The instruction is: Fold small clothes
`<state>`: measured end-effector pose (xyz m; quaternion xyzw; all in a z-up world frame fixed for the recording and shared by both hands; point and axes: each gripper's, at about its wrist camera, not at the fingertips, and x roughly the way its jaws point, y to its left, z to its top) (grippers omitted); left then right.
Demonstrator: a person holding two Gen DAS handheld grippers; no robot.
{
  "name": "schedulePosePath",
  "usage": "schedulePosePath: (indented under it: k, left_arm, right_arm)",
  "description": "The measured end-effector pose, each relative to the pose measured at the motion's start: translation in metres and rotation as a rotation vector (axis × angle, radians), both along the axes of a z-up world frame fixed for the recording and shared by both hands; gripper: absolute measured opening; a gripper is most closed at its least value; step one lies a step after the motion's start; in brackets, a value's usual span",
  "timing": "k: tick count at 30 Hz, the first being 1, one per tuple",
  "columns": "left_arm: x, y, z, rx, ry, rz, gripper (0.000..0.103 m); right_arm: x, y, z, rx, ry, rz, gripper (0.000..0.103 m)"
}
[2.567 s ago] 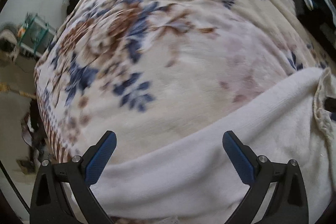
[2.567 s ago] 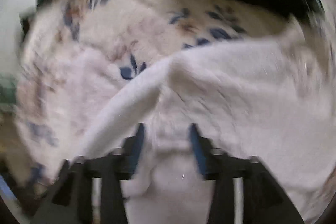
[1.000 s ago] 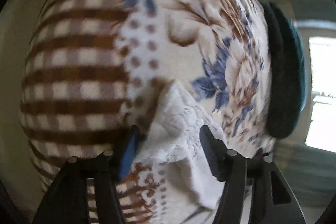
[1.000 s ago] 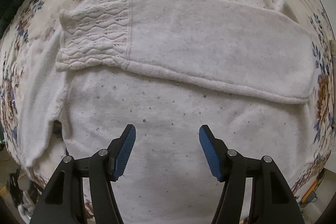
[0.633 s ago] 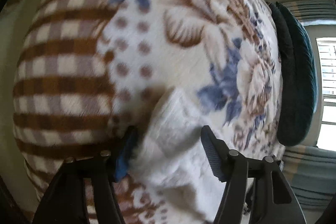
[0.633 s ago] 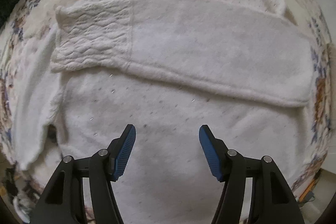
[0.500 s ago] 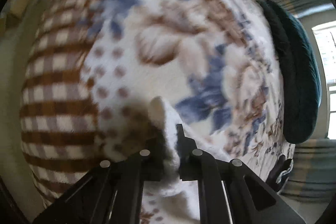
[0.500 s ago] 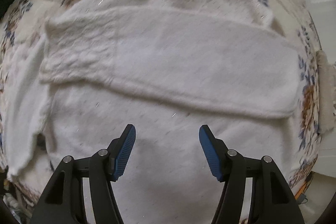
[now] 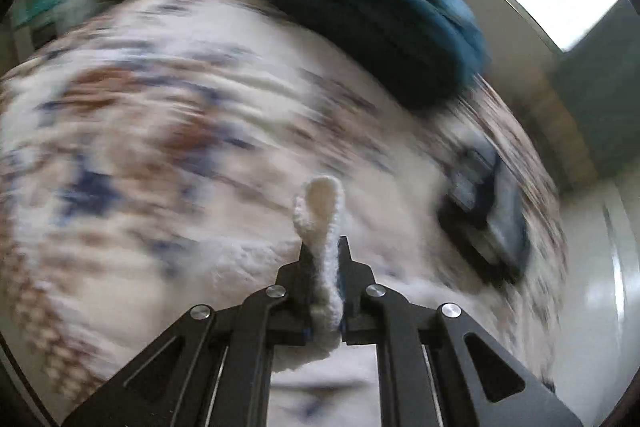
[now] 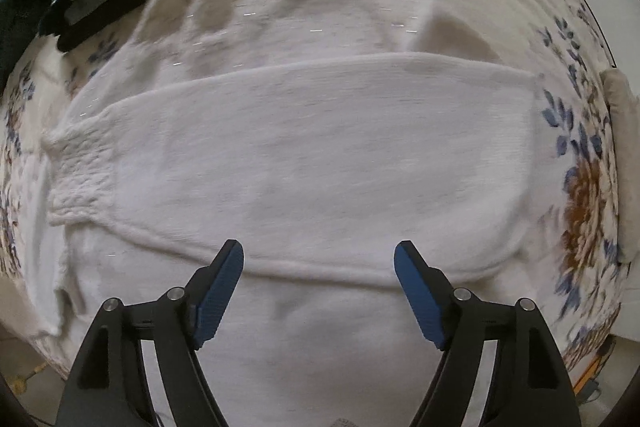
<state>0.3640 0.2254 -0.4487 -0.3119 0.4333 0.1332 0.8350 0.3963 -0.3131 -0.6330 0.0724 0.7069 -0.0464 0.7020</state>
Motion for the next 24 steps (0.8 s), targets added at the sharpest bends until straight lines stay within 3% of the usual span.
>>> schedulePosePath:
  k: [7, 9, 11, 13, 15, 17, 19, 20, 21, 23, 24]
  left_arm:
    - [0.073, -0.238, -0.013, -0.090, 0.010, -0.425, 0.008]
    - [0.084, -0.288, -0.025, -0.086, 0.054, -0.504, 0.011]
    - [0.091, -0.315, -0.045, -0.099, 0.120, -0.522, 0.013]
    - [0.090, -0.323, -0.060, -0.089, 0.181, -0.493, 0.019]
    - [0.086, -0.310, -0.062, -0.073, 0.177, -0.438, 0.034]
    - [0.074, -0.284, -0.059, -0.035, 0.139, -0.347, 0.037]
    - [0.061, -0.255, -0.056, 0.043, 0.133, -0.266, 0.063]
    - [0.058, -0.240, -0.054, 0.057, 0.138, -0.240, 0.086]
    - [0.053, -0.223, -0.052, 0.067, 0.146, -0.212, 0.098]
    - [0.040, -0.184, -0.051, 0.087, 0.159, -0.141, 0.098]
    - [0.034, -0.168, -0.051, 0.114, 0.178, -0.105, 0.098]
  right_arm:
    - [-0.002, -0.086, -0.002, 0.030, 0.009, -0.032, 0.079]
    - [-0.006, -0.112, -0.002, 0.043, 0.014, -0.057, 0.079]
    - [-0.010, -0.133, -0.001, 0.070, 0.023, -0.073, 0.080]
    - [-0.010, -0.149, 0.004, 0.104, 0.022, -0.077, 0.080]
    - [-0.007, -0.164, 0.009, 0.161, 0.010, -0.082, 0.080]
    - [-0.004, -0.171, 0.015, 0.228, -0.013, -0.084, 0.080]
    - [0.007, -0.155, 0.022, 0.303, -0.035, -0.082, 0.080]
    - [0.009, -0.145, 0.024, 0.339, -0.040, -0.075, 0.080]
    - [0.016, -0.126, 0.024, 0.377, -0.039, -0.062, 0.080]
    - [0.025, -0.095, 0.021, 0.406, -0.036, -0.029, 0.080]
    - [0.032, -0.079, 0.010, 0.372, -0.028, -0.006, 0.080]
